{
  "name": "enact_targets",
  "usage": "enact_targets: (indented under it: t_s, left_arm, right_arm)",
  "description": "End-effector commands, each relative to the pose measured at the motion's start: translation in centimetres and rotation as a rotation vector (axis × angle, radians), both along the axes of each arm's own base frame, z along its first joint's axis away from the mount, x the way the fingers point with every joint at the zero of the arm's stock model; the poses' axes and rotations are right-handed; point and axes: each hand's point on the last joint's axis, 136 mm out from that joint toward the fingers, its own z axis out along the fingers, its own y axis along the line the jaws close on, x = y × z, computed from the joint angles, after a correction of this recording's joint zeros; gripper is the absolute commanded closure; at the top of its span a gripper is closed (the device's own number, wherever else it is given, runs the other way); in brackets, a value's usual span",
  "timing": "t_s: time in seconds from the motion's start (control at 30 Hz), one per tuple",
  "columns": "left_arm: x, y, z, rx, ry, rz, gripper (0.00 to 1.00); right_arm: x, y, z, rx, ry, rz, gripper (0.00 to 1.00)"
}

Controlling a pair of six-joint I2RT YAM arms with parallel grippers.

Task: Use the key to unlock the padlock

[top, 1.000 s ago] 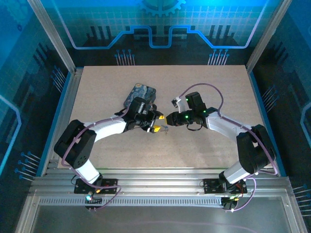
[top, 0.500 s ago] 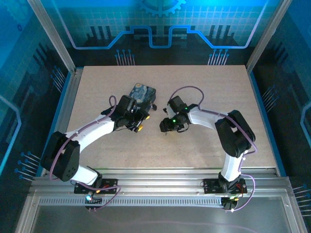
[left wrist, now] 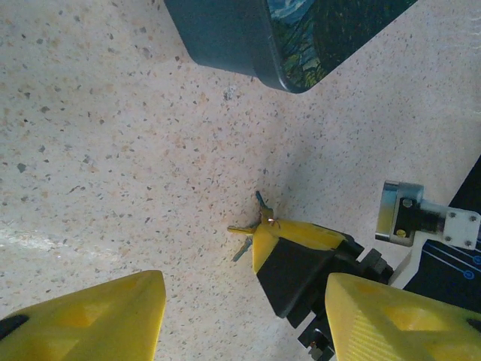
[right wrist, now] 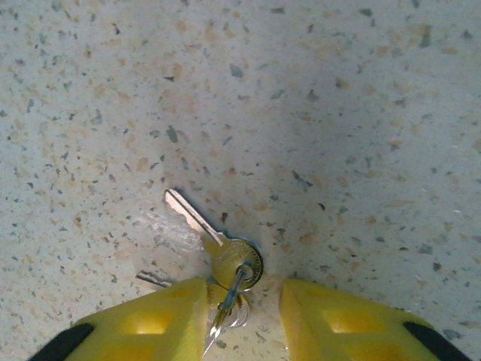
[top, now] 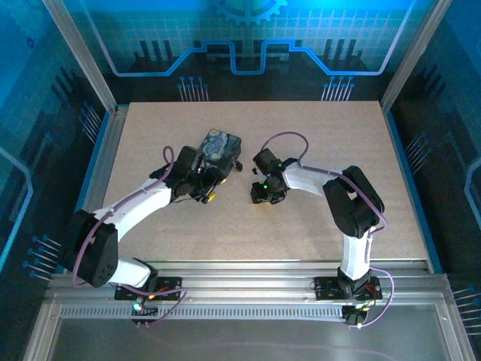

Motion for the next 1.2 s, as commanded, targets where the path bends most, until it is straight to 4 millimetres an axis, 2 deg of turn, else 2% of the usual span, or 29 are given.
enact_targets:
  t_s: [0.0,0.1,0.2,0.33,0.43,0.57,0.7,0.93,1.17]
  left_arm:
    - [0.0,0.7,1.3,0.024,-0.032,-0.012,0.41]
    - [-0.1,0.9,1.6,0.039,-0.042,-0.024,0.41]
    - [-0.1,1.1,1.5,0.081,-0.051,-0.066,0.41]
    - [-0.5,0.8,-0.1,0.162,-0.011,-0.141,0.42]
    - [-0.7,-1.1,-2.1,0.154,0.019,-0.202,0.42]
    - [-0.6,-4.7,-4.2,0.139,0.048,-0.295,0.42]
    - [0.3,-7.5,-5.5,0.084,0.067,-0.343,0.42]
    - [1.6,-10.1,-6.4,-0.012,0.066,-0.346,0.47]
    - [0.8,-11.6,-7.6,-0.058,0.089,-0.366,0.55]
  right_arm:
    - [-2.6,-1.2,-3.7,-0.081,0.117,-0.023,0.75]
    - [-2.8,-1.2,-4.0,-0.070,0.130,-0.024,0.80]
    - [-2.8,-0.9,-4.0,0.037,0.142,-0.060,0.84]
    - [-2.2,-0.8,-3.6,0.222,0.144,-0.138,0.91]
    - [-1.7,-0.6,-2.8,0.328,0.135,-0.154,0.95]
    - [-0.9,0.0,-1.1,0.465,0.108,-0.154,0.97]
    - [-1.3,-0.2,-0.4,0.525,0.097,-0.141,0.98]
    - [-1.4,-0.9,0.2,0.533,0.090,-0.132,0.98]
    - [-1.2,-1.1,-0.2,0.528,0.106,-0.149,0.97]
